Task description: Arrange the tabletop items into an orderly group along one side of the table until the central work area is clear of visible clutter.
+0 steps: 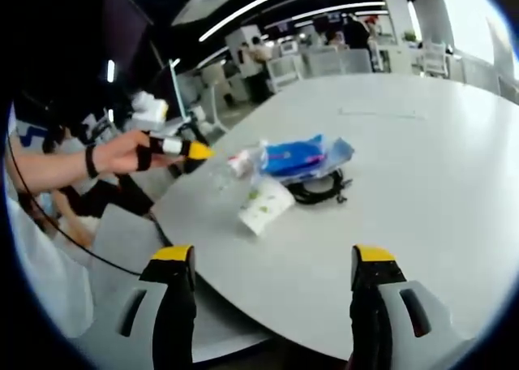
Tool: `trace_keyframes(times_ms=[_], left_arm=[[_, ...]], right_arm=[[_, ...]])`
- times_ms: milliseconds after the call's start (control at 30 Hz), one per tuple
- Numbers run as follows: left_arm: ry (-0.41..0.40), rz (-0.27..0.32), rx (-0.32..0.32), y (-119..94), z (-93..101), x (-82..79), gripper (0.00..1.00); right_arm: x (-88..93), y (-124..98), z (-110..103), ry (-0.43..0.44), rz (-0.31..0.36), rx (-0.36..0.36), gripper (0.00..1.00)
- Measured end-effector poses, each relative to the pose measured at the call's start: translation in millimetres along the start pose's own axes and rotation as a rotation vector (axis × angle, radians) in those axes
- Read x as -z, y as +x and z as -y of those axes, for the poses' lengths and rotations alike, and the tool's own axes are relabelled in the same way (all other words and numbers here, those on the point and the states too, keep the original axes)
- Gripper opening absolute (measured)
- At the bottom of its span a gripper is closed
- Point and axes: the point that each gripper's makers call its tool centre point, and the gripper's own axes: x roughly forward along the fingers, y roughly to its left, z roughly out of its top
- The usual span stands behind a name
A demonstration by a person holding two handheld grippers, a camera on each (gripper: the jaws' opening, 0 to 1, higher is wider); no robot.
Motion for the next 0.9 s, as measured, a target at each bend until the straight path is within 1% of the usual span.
trace_keyframes(times_ms=[133,233,500,800,900], left_arm=[[0.009,-0.026,-0.006,11,-3.7,-1.2,0.66],[-0.014,-0.062,-0.012,20,-6.7,0.1,0.66],[-0.035,-0.141,-0.026,42,-11.7,6.5,0.65],[-0.021,-0.194,-0.032,61,-18.2,3.6,0.64],[-0.016,-0.221,-0.028,66,-19.9,4.4,0.64]], right_arm=[[1.4,1,1,0.002,-0.005,0.001,0.77],[2.4,2,2,0.005,-0.007,0.003,0.77],[7.8,2,4,0.015,-0.015,0.008,0.77],[10.2,2,8,0.026,-0.019,0.015,0.77],[10.4,2,9,0.029,-0.021,0.016,0.77]])
